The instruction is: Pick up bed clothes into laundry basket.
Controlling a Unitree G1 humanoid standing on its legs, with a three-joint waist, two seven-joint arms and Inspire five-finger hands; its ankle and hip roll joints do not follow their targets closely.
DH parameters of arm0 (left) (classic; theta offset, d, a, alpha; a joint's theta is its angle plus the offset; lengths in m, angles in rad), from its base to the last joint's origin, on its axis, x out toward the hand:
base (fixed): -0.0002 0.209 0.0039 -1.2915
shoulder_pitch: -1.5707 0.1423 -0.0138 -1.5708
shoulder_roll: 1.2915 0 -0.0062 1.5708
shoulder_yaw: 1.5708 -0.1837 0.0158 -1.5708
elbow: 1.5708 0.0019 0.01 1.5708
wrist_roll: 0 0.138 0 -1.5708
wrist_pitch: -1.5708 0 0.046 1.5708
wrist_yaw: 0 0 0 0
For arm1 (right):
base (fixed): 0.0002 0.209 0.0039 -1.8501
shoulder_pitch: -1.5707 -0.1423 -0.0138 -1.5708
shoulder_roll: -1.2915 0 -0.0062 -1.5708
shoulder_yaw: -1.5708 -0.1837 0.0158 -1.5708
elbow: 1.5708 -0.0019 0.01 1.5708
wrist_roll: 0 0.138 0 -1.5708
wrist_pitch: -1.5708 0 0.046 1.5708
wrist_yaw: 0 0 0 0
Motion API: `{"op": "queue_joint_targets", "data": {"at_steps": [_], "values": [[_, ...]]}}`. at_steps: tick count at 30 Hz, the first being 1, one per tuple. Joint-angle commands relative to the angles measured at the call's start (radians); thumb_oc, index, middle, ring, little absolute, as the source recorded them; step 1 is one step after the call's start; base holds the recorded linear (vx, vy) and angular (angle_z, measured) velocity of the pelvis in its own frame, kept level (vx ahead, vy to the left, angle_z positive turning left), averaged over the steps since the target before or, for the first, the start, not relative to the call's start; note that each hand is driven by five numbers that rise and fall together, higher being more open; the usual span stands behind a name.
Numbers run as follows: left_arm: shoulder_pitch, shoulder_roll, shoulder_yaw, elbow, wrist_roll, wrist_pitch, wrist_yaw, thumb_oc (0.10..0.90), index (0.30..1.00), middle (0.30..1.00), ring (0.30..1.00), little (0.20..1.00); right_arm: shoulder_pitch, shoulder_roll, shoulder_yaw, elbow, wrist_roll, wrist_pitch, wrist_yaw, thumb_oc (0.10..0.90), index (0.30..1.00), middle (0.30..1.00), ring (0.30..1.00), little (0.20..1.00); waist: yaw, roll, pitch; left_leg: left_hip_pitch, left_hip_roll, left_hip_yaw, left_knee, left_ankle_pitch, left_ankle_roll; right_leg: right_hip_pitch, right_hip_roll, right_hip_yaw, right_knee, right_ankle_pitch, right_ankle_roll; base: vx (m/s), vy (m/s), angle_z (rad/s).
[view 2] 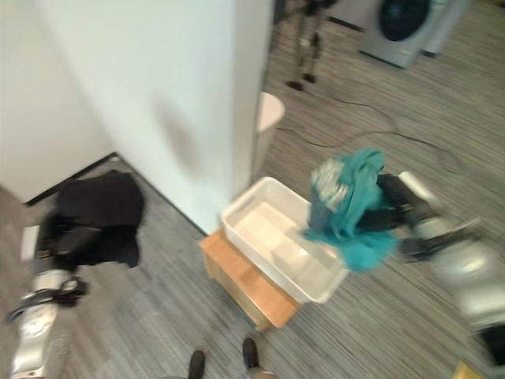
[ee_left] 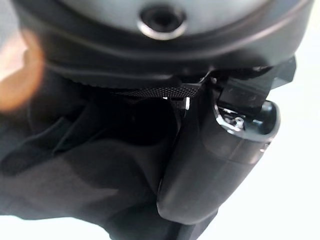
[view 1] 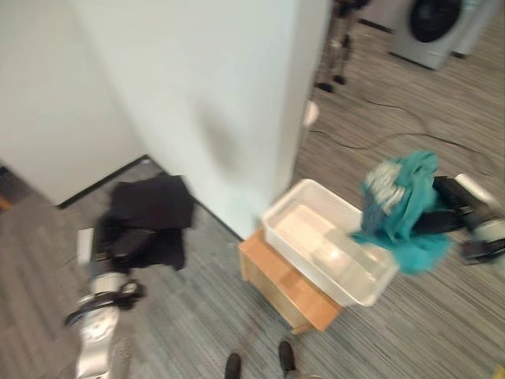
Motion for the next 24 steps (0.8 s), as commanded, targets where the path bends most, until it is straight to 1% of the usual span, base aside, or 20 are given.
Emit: {"op": "queue_joint_targets", "data": {"at_steps": [1,3,6,9,12,15,16,18,19,21,24], "values": [[-0.066,0.125,0.022,-0.098,-0.042,-0.125,-0.014,0.4,0.3,0.3,0.3,0.3,-0.265,-0.022,0.076,0.063,-0.078,-0.095,-0.085,0.4,0.3,0.3,0.3,0.3,0.036,-0.045,-0.118,-0.036,-0.004,-0.022,-0.001,-0.01,-0.053,0.043,-0.008,-0.021,0.011,-0.125,0.075,0.0,0.013,-0.03],[-0.061,0.131,0.012,-0.103,-0.049,-0.128,-0.013,0.4,0.3,0.3,0.3,0.3,-0.391,-0.024,0.192,0.116,-0.112,-0.087,-0.097,0.4,0.3,0.3,0.3,0.3,0.048,-0.049,-0.114,-0.046,-0.006,-0.024,-0.001,-0.007,-0.053,0.037,-0.008,-0.021,0.008,-0.121,0.077,-0.01,0.012,-0.07],[-0.053,0.127,0.006,-0.104,-0.051,-0.126,-0.009,0.4,0.3,0.3,0.3,0.3,-0.504,-0.011,0.288,0.137,-0.143,-0.087,-0.108,0.4,0.3,0.3,0.3,0.3,0.057,-0.048,-0.106,-0.064,-0.009,-0.028,-0.001,0.0,-0.054,0.026,-0.009,-0.026,0.005,-0.12,0.08,-0.01,0.014,0.06],[-0.055,0.121,0.002,-0.101,-0.053,-0.125,-0.005,0.4,0.3,0.3,0.3,0.3,-0.552,0.022,0.326,0.137,-0.137,-0.078,-0.11,0.4,0.3,0.3,0.3,0.3,0.062,-0.044,-0.098,-0.082,-0.014,-0.032,-0.001,0.007,-0.054,0.011,-0.011,-0.033,0.005,-0.117,0.083,-0.02,0.02,0.11],[-0.055,0.109,-0.001,-0.094,-0.053,-0.124,-0.003,0.4,0.3,0.3,0.3,0.3,-0.532,0.062,0.328,0.095,-0.144,-0.073,-0.093,0.4,0.3,0.3,0.3,0.3,0.066,-0.041,-0.09,-0.09,-0.017,-0.036,-0.001,0.01,-0.054,0.006,-0.012,-0.039,0.005,-0.117,0.083,0.0,0.024,0.09],[-0.055,0.108,0.001,-0.087,-0.049,-0.121,-0.002,0.4,0.3,0.3,0.3,0.3,-0.505,0.077,0.329,0.063,-0.16,-0.07,-0.076,0.4,0.3,0.3,0.3,0.3,0.068,-0.04,-0.086,-0.09,-0.017,-0.037,-0.001,0.01,-0.054,0.007,-0.013,-0.039,0.005,-0.117,0.082,0.01,0.022,0.1],[-0.051,0.105,0.005,-0.091,-0.044,-0.116,-0.004,0.4,0.3,0.3,0.3,0.3,-0.466,0.085,0.339,0.023,-0.187,-0.067,-0.038,0.4,0.3,0.3,0.3,0.3,0.069,-0.039,-0.083,-0.088,-0.018,-0.035,-0.001,0.008,-0.053,0.009,-0.013,-0.041,0.005,-0.118,0.082,0.02,0.024,0.03],[-0.045,0.103,0.008,-0.095,-0.039,-0.112,-0.009,0.4,0.3,0.3,0.3,0.3,-0.427,0.081,0.353,0.001,-0.222,-0.065,-0.004,0.4,0.3,0.3,0.3,0.3,0.069,-0.04,-0.078,-0.086,-0.02,-0.033,-0.001,0.005,-0.051,0.012,-0.015,-0.041,0.005,-0.119,0.082,0.01,0.018,0.01],[-0.045,0.103,0.008,-0.095,-0.039,-0.112,-0.009,0.4,0.3,0.3,0.3,0.3,-0.425,0.082,0.352,0.001,-0.223,-0.065,-0.004,0.4,0.3,0.3,0.3,0.3,0.07,-0.04,-0.078,-0.085,-0.02,-0.033,-0.001,0.005,-0.051,0.013,-0.015,-0.041,0.005,-0.119,0.082,0.0,0.0,0.0],[-0.046,0.108,0.009,-0.094,-0.035,-0.11,-0.013,0.4,0.3,0.3,0.3,0.3,-0.393,0.075,0.371,0.008,-0.284,-0.058,0.01,0.4,0.3,0.3,0.3,0.3,0.071,-0.039,-0.068,-0.088,-0.02,-0.033,-0.001,0.003,-0.049,0.009,-0.02,-0.041,0.006,-0.116,0.084,0.0,0.017,0.0],[-0.051,0.114,0.005,-0.095,-0.036,-0.11,-0.014,0.4,0.3,0.3,0.3,0.3,-0.381,0.082,0.378,0.034,-0.314,-0.054,0.011,0.4,0.3,0.3,0.3,0.3,0.075,-0.039,-0.059,-0.098,-0.022,-0.035,-0.001,0.004,-0.048,-0.002,-0.022,-0.042,0.006,-0.114,0.086,0.0,0.0,0.0]]}}
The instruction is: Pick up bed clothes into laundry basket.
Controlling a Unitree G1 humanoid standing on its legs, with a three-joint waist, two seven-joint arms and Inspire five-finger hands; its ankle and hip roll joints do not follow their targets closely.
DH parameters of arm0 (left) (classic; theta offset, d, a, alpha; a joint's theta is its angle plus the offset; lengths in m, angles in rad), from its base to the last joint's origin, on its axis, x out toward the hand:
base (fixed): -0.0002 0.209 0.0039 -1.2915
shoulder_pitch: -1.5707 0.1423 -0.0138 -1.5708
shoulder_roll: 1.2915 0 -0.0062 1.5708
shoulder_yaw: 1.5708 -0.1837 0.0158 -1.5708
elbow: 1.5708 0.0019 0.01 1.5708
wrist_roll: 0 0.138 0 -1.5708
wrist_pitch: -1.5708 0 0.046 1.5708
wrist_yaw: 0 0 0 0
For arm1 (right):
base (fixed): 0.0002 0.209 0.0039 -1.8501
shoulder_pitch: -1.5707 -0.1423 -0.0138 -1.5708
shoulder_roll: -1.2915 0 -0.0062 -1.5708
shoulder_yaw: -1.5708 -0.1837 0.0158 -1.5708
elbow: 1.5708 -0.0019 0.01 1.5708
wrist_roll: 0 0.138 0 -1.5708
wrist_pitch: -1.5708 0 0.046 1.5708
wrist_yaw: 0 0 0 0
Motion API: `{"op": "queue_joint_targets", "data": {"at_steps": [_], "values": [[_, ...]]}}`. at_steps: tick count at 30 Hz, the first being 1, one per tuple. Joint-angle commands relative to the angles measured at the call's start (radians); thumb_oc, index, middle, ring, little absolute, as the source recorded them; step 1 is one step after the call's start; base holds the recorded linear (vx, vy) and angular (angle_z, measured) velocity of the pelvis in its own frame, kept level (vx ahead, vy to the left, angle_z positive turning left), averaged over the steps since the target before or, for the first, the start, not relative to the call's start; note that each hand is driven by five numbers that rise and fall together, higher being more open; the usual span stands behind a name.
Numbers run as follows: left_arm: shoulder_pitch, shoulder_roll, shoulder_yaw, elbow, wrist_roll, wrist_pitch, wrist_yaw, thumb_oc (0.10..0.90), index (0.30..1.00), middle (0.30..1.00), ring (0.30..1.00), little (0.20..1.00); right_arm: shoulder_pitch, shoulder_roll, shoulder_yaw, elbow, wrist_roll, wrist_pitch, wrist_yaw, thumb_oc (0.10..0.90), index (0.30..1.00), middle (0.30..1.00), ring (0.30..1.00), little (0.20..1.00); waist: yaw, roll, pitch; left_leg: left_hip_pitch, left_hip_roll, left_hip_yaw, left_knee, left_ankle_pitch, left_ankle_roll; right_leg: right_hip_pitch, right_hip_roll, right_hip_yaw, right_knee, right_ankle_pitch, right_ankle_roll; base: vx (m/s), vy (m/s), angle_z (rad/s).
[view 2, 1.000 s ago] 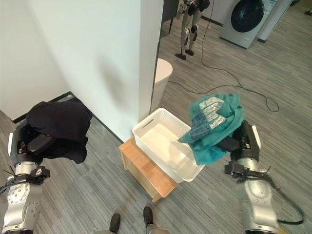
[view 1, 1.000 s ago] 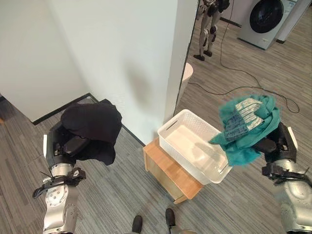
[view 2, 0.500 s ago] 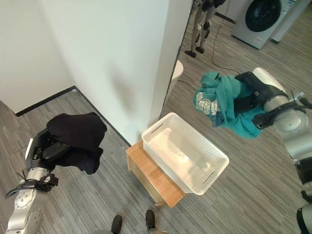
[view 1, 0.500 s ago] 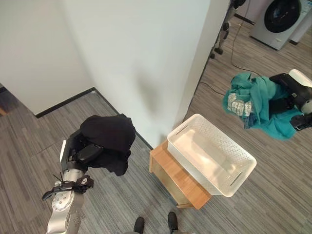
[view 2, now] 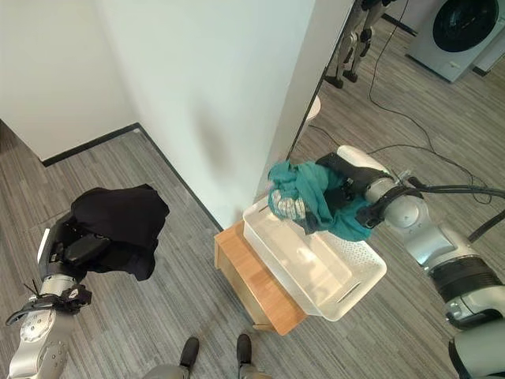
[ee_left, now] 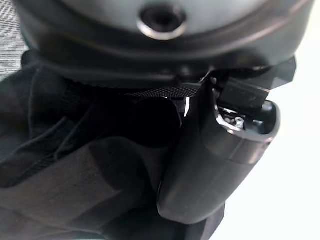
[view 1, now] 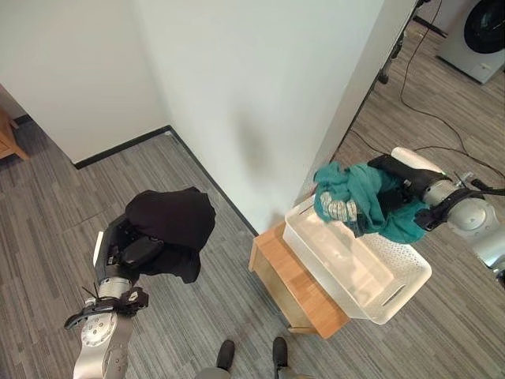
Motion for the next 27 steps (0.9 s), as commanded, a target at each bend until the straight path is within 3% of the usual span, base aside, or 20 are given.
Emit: {"op": "queue_joint_targets", "data": {"at_steps": [1,14,15,16,27], "values": [[-0.077,0.089,-0.004,-0.128,-0.001,-0.11,-0.017,0.4,0.3,0.3,0.3,0.3,-0.087,-0.046,-0.023,0.029,-0.031,-0.018,-0.041,0.4,0.3,0.3,0.3,0.3,0.002,-0.008,-0.076,-0.065,-0.014,-0.005,0.0,0.0,-0.049,0.015,-0.014,-0.011,0.006,-0.107,0.078,0.0,0.0,0.0],[-0.105,0.095,-0.003,-0.107,-0.002,-0.112,0.004,0.4,0.3,0.3,0.3,0.3,-0.004,0.047,-0.027,0.118,-0.073,0.002,-0.029,0.4,0.3,0.3,0.3,0.3,0.014,0.004,-0.049,-0.103,-0.02,-0.009,0.0,0.008,-0.046,-0.029,-0.017,-0.006,0.005,-0.098,0.081,0.0,0.0,0.0],[-0.106,0.096,-0.002,-0.107,-0.002,-0.11,0.004,0.4,0.3,0.3,0.3,0.3,-0.009,0.055,-0.015,0.136,-0.08,0.008,-0.025,0.463,0.394,0.394,0.394,0.394,0.016,0.005,-0.048,-0.105,-0.021,-0.009,0.0,0.008,-0.046,-0.032,-0.017,-0.005,0.005,-0.098,0.081,0.0,0.0,0.0],[-0.105,0.095,0.001,-0.106,-0.002,-0.109,0.006,0.4,0.3,0.3,0.3,0.3,-0.013,0.062,-0.008,0.144,-0.084,0.011,-0.02,0.8,0.9,0.9,0.9,0.9,0.015,0.008,-0.047,-0.107,-0.021,-0.008,0.0,0.008,-0.046,-0.034,-0.018,-0.006,0.005,-0.099,0.081,0.0,0.0,0.0],[-0.112,0.08,0.009,-0.109,-0.003,-0.109,0.014,0.4,0.3,0.3,0.3,0.3,0.041,0.048,-0.094,0.052,-0.052,0.02,-0.026,0.8,0.9,0.9,0.9,0.9,-0.001,0.025,-0.049,-0.105,-0.023,-0.003,0.0,0.003,-0.045,-0.036,-0.017,0.002,0.005,-0.104,0.084,0.0,0.002,0.0]]}}
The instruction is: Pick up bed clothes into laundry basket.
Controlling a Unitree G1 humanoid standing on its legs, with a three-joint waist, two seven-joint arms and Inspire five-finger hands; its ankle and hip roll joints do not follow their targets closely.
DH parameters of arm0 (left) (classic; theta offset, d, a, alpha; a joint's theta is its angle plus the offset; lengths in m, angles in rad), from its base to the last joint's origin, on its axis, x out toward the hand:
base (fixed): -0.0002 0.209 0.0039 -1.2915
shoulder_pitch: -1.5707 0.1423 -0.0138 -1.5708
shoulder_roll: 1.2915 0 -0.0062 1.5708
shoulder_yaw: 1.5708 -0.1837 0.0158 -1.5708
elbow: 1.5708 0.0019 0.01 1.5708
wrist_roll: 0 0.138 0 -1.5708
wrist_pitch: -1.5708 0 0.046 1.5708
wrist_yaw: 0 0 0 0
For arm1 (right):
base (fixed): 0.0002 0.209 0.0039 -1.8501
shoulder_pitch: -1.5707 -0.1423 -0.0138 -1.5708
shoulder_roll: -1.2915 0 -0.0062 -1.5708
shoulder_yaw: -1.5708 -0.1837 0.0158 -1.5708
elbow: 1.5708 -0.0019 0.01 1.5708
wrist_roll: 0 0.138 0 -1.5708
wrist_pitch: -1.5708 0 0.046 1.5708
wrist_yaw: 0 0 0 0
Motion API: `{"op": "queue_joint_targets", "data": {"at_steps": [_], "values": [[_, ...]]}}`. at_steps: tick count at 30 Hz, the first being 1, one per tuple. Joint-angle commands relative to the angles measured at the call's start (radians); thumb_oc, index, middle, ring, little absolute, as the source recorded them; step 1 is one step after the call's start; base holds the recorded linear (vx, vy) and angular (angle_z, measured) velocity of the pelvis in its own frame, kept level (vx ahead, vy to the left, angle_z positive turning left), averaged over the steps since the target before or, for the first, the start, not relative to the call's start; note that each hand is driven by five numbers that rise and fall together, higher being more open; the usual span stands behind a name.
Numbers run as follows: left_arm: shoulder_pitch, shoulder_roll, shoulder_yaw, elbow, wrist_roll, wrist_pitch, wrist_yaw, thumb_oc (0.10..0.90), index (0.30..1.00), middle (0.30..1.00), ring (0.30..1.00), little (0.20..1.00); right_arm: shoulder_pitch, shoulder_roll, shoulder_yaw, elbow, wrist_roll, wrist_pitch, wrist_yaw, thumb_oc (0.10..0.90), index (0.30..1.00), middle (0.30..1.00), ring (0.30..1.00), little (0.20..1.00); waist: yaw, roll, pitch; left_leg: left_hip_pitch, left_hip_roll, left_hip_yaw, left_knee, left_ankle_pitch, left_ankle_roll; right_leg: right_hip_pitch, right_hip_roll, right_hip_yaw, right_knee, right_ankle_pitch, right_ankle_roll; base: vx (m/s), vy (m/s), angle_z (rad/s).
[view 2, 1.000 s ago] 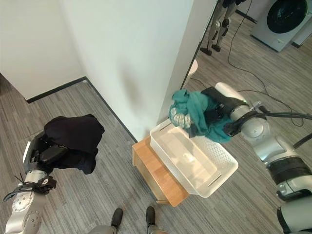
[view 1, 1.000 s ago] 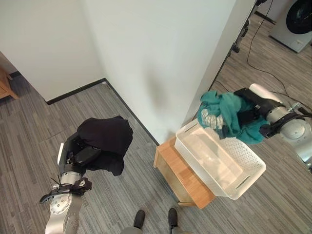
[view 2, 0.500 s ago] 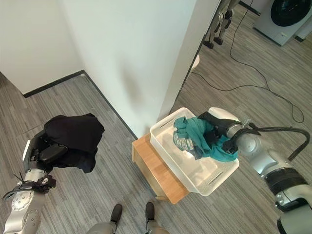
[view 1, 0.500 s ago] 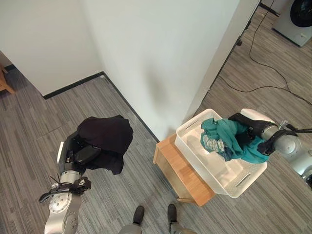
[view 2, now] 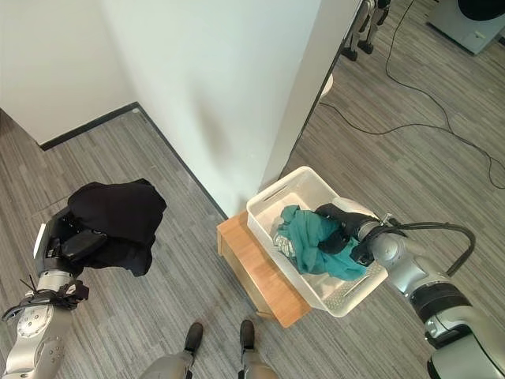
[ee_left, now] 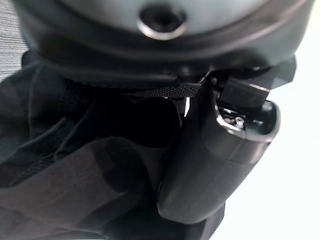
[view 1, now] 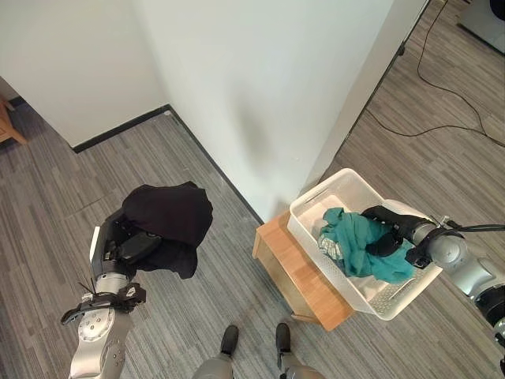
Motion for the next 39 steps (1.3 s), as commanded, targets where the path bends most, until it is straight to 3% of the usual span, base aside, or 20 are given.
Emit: {"op": "queue_joint_targets", "data": {"at_steps": [1,3,4,7,8,11,14,18,24,25,27,30,33,35,37,39], "values": [[-0.094,0.054,0.01,-0.111,-0.001,-0.111,-0.003,0.4,0.3,0.3,0.3,0.3,-0.041,-0.076,-0.112,-0.104,0.047,-0.022,-0.057,0.8,0.9,0.9,0.9,0.9,-0.009,0.005,-0.085,-0.053,-0.022,-0.003,0.0,0.0,-0.045,0.018,-0.013,0.002,0.005,-0.106,0.084,0.0,0.0,0.0],[-0.094,0.054,0.009,-0.111,-0.001,-0.111,-0.003,0.4,0.3,0.3,0.3,0.3,-0.036,-0.077,-0.117,-0.107,0.046,-0.021,-0.056,0.8,0.9,0.9,0.9,0.9,-0.007,0.005,-0.084,-0.052,-0.022,-0.003,0.0,-0.001,-0.045,0.019,-0.013,0.002,0.005,-0.106,0.084,0.01,0.004,-0.02],[-0.095,0.049,0.014,-0.113,0.003,-0.113,0.002,0.4,0.3,0.3,0.3,0.3,-0.009,-0.081,-0.177,-0.153,0.086,-0.024,-0.072,0.8,0.9,0.9,0.9,0.9,-0.016,0.005,-0.09,-0.047,-0.02,0.003,0.0,-0.004,-0.044,0.021,-0.013,0.007,0.005,-0.108,0.086,0.0,0.0,0.0],[-0.094,0.048,0.021,-0.115,0.008,-0.113,0.004,0.4,0.3,0.3,0.3,0.3,0.019,-0.094,-0.228,-0.191,0.099,-0.027,-0.078,0.8,0.9,0.9,0.9,0.9,-0.021,0.004,-0.094,-0.041,-0.018,0.009,0.0,-0.008,-0.043,0.026,-0.012,0.011,0.005,-0.11,0.087,0.03,0.028,-0.09],[-0.089,0.046,0.038,-0.116,0.013,-0.111,0.004,0.4,0.3,0.3,0.3,0.3,0.054,-0.12,-0.299,-0.258,0.116,-0.034,-0.085,0.8,0.9,0.9,0.9,0.9,-0.036,0.004,-0.102,-0.032,-0.016,0.019,0.0,-0.015,-0.041,0.03,-0.013,0.021,0.005,-0.112,0.088,0.03,0.037,-0.17],[-0.092,0.044,0.047,-0.118,0.018,-0.11,0.002,0.4,0.3,0.3,0.3,0.3,0.096,-0.139,-0.373,-0.31,0.127,-0.038,-0.095,0.8,0.9,0.9,0.9,0.9,-0.047,0.002,-0.104,-0.023,-0.015,0.026,0.0,-0.02,-0.039,0.034,-0.014,0.03,0.005,-0.112,0.09,0.02,0.025,-0.1],[-0.092,0.06,0.089,-0.131,0.036,-0.116,0.008,0.4,0.3,0.3,0.3,0.3,0.171,-0.129,-0.524,-0.383,0.197,-0.058,-0.139,0.8,0.9,0.9,0.9,0.9,-0.065,0.001,-0.114,-0.013,-0.012,0.038,0.0,-0.027,-0.037,0.038,-0.014,0.04,0.005,-0.109,0.095,0.01,0.025,-0.08],[-0.121,0.126,0.195,-0.143,0.064,-0.133,0.04,0.4,0.3,0.3,0.3,0.3,0.34,-0.025,-0.788,-0.482,0.289,-0.094,-0.203,0.8,0.9,0.9,0.9,0.9,-0.098,0.007,-0.127,0.003,-0.014,0.066,0.0,-0.041,-0.03,0.037,-0.015,0.062,0.005,-0.104,0.105,0.01,0.075,-0.15],[-0.244,0.257,0.248,-0.13,0.135,-0.145,0.066,0.4,0.3,0.3,0.3,0.3,0.626,0.2,-1.07,-0.551,0.258,-0.083,-0.258,0.8,0.9,0.9,0.9,0.9,-0.181,0.029,-0.14,0.016,-0.017,0.135,0.0,-0.059,-0.022,0.0,-0.02,0.124,0.006,-0.065,0.136,-0.06,0.108,-0.26],[-0.265,0.283,0.237,-0.128,0.143,-0.141,0.066,0.4,0.3,0.3,0.3,0.3,0.64,0.22,-1.083,-0.549,0.251,-0.081,-0.276,0.8,0.9,0.9,0.9,0.9,-0.199,0.036,-0.13,0.016,-0.017,0.146,0.0,-0.053,-0.018,-0.014,-0.018,0.135,0.024,-0.056,0.14,-0.14,0.095,-0.37],[-0.286,0.299,0.226,-0.119,0.149,-0.143,0.066,0.4,0.3,0.3,0.3,0.3,0.663,0.262,-1.083,-0.532,0.249,-0.082,-0.288,0.8,0.9,0.9,0.9,0.9,-0.215,0.052,-0.113,0.025,-0.006,0.177,0.0,-0.062,-0.005,-0.034,-0.004,0.13,0.127,-0.107,0.131,-0.2,0.078,-0.66],[-0.328,0.346,0.203,-0.097,0.163,-0.127,0.059,0.4,0.3,0.3,0.3,0.3,0.65,0.271,-1.052,-0.513,0.238,-0.077,-0.292,0.8,0.9,0.9,0.9,0.9,-0.21,0.063,-0.101,0.028,0.016,0.252,0.0,-0.049,0.002,-0.026,-0.007,0.077,0.287,-0.189,0.098,-0.2,0.045,-0.83],[-0.381,0.405,0.16,-0.078,0.16,-0.11,0.047,0.4,0.3,0.3,0.3,0.3,0.609,0.246,-1.012,-0.5,0.235,-0.076,-0.294,0.8,0.9,0.9,0.9,0.9,-0.191,0.063,-0.119,0.03,0.026,0.324,0.0,-0.045,0.005,0.012,-0.032,0.016,0.37,-0.251,0.094,-0.16,0.006,-1.02],[-0.438,0.418,0.098,-0.051,0.12,-0.102,0.028,0.4,0.3,0.3,0.3,0.3,0.526,0.228,-0.934,-0.485,0.231,-0.081,-0.303,0.8,0.9,0.9,0.9,0.9,-0.149,0.047,-0.154,0.021,0.024,0.399,0.001,-0.038,0.006,0.101,-0.08,-0.047,0.317,-0.251,0.114,-0.14,-0.076,-1.4],[-0.476,0.402,0.043,-0.031,0.107,-0.088,0.012,0.4,0.3,0.3,0.3,0.3,0.503,0.229,-0.889,-0.474,0.227,-0.071,-0.296,0.8,0.9,0.9,0.9,0.9,-0.14,0.04,-0.172,0.021,0.026,0.428,0.0,-0.027,0.003,0.119,-0.085,-0.063,0.232,-0.245,0.121,-0.09,-0.15,-1.05],[-0.536,0.37,-0.033,-0.006,0.093,-0.081,0.0,0.4,0.3,0.3,0.3,0.3,0.52,0.232,-0.891,-0.466,0.225,-0.062,-0.284,0.8,0.9,0.9,0.9,0.9,-0.152,0.035,-0.182,0.013,0.037,0.426,0.0,-0.009,-0.002,0.142,-0.04,-0.028,0.161,-0.247,0.1,-0.06,-0.196,-0.83]]}}
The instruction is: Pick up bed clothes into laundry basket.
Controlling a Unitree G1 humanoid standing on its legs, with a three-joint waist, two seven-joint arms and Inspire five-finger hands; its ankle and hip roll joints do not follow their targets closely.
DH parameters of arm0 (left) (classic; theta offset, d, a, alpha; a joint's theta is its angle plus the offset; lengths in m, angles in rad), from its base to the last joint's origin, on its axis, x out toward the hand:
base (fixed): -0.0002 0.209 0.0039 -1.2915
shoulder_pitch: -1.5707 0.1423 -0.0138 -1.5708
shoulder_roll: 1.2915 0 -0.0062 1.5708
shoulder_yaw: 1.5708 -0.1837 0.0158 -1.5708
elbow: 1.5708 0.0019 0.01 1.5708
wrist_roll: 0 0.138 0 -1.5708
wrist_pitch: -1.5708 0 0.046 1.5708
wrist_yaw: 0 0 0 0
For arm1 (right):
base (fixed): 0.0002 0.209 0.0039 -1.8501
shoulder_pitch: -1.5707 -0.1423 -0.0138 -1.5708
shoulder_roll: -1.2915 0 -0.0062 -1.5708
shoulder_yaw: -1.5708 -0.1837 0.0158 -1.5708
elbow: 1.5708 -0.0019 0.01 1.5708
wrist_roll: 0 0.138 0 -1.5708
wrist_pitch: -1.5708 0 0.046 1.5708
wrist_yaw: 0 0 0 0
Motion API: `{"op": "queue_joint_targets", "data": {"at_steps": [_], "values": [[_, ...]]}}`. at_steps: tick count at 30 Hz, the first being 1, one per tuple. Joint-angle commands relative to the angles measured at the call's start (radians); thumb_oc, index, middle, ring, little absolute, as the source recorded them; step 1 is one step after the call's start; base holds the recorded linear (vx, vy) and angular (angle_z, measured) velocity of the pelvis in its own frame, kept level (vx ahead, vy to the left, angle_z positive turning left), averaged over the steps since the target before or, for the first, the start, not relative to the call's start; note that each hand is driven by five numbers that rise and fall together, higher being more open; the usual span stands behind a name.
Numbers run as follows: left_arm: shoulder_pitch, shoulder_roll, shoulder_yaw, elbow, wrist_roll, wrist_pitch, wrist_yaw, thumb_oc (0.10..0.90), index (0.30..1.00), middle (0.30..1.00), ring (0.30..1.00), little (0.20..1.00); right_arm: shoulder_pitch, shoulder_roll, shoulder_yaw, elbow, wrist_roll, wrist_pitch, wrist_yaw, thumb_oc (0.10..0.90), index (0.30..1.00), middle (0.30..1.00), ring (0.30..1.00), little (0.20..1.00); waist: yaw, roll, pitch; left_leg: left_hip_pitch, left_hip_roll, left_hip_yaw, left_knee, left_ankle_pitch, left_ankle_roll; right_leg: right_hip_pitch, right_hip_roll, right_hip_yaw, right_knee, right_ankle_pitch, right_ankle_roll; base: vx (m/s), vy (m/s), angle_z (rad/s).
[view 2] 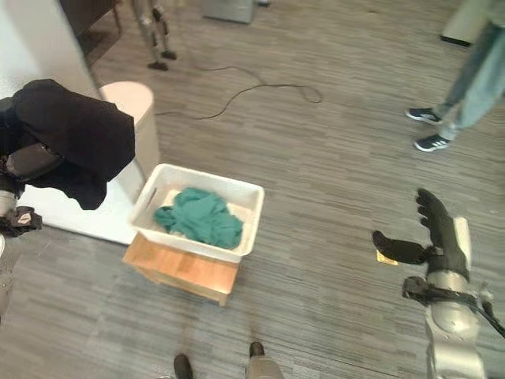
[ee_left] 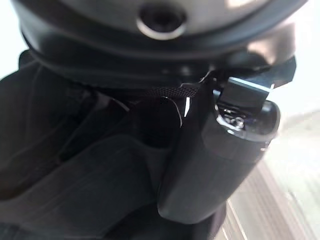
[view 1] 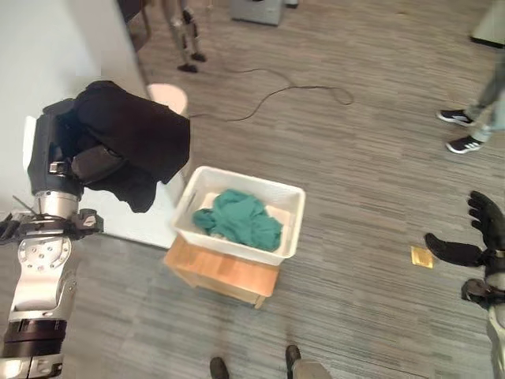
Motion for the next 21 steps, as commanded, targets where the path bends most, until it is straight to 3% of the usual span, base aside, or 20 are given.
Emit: {"op": "queue_joint_targets", "data": {"at_steps": [1,5,7,9,11,13,17,21], "values": [[-0.181,0.021,-0.056,-0.03,-0.06,-0.079,-0.013,0.4,0.3,0.3,0.3,0.3,-0.05,-0.108,-0.049,-0.032,-0.012,-0.079,-0.026,0.8,0.9,0.9,0.9,0.9,-0.003,0.0,-0.139,-0.114,-0.058,-0.065,-0.07,0.039,-0.032,0.054,0.033,0.018,-0.01,-0.105,0.086,-0.09,-0.193,-0.29],[-0.305,-0.075,-0.212,0.035,-0.093,-0.047,-0.031,0.4,0.3,0.3,0.3,0.3,-0.051,-0.118,-0.022,-0.026,0.017,-0.07,-0.008,0.8,0.9,0.9,0.9,0.9,-0.027,-0.012,-0.129,-0.112,-0.042,-0.108,-0.056,0.057,-0.044,0.089,0.08,0.021,-0.069,-0.092,0.061,-0.07,-0.169,-0.23],[-0.339,-0.085,-0.257,0.066,-0.095,-0.043,-0.028,0.4,0.3,0.3,0.3,0.3,-0.094,-0.137,0.016,-0.011,0.028,-0.078,-0.015,0.8,0.9,0.9,0.9,0.9,-0.003,-0.024,-0.104,-0.142,-0.059,-0.29,-0.011,0.049,-0.058,0.063,0.096,0.064,-0.04,-0.079,0.054,-0.13,-0.13,-0.32],[-0.352,-0.088,-0.259,0.078,-0.089,-0.032,-0.033,0.4,0.3,0.3,0.3,0.3,-0.095,-0.159,0.003,-0.024,0.042,-0.065,0.005,0.8,0.9,0.9,0.9,0.9,-0.009,-0.033,-0.099,-0.163,-0.045,-0.375,-0.025,0.056,-0.083,0.058,0.096,0.099,-0.041,-0.073,0.061,-0.1,-0.07,-0.71],[-0.365,-0.094,-0.271,0.094,-0.09,-0.028,-0.032,0.4,0.3,0.3,0.3,0.3,-0.096,-0.168,-0.001,-0.016,0.044,-0.061,0.003,0.8,0.9,0.9,0.9,0.9,-0.018,-0.036,-0.103,-0.175,-0.033,-0.37,-0.033,0.06,-0.089,0.058,0.095,0.118,-0.05,-0.068,0.066,0.0,-0.005,-0.53],[-0.383,-0.092,-0.282,0.137,-0.092,-0.027,-0.028,0.4,0.3,0.3,0.3,0.3,-0.09,-0.182,-0.01,0.006,0.046,-0.049,0.007,0.8,0.9,0.9,0.9,0.9,-0.034,-0.027,-0.119,-0.161,-0.015,-0.316,-0.059,0.075,-0.082,0.07,0.105,0.146,-0.065,-0.064,0.071,0.08,0.054,-0.79],[-0.42,-0.085,-0.296,0.22,-0.035,-0.015,0.005,0.4,0.3,0.3,0.3,0.3,-0.043,-0.182,-0.047,0.069,0.04,-0.033,-0.014,0.8,0.9,0.9,0.9,0.9,-0.056,-0.012,-0.134,-0.156,-0.027,-0.278,-0.07,0.067,-0.077,0.068,0.095,0.142,-0.072,-0.075,0.07,0.06,0.11,-0.43],[-0.432,-0.066,-0.287,0.238,0.048,0.004,0.019,0.4,0.3,0.3,0.3,0.3,-0.001,-0.159,-0.078,0.094,0.037,-0.022,-0.012,0.8,0.9,0.9,0.9,0.9,-0.065,-0.015,-0.137,-0.153,-0.035,-0.259,-0.07,0.06,-0.075,0.057,0.085,0.148,-0.066,-0.078,0.077,0.04,0.119,-0.07]]}}
